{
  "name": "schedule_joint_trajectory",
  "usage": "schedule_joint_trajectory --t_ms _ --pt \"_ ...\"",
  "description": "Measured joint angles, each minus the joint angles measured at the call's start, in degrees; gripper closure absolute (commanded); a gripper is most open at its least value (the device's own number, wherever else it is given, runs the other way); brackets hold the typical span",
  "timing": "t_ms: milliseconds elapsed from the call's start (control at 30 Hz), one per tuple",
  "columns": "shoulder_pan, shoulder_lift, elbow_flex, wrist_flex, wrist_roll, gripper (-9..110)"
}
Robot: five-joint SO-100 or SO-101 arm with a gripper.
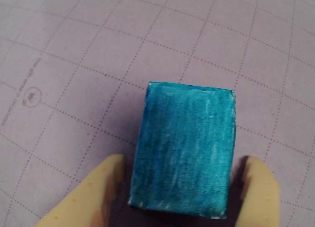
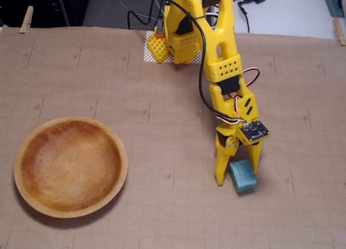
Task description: Grasp a blue block and put it in the bowl.
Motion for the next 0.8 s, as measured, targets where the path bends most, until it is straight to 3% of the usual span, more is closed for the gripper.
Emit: schedule_joint_trajectory --t_ms 333,800 --pt "-0.4 0.1 -0.5 -0.1 0.0 100" --pt "-0.3 0.1 -0.5 -0.1 0.0 101"
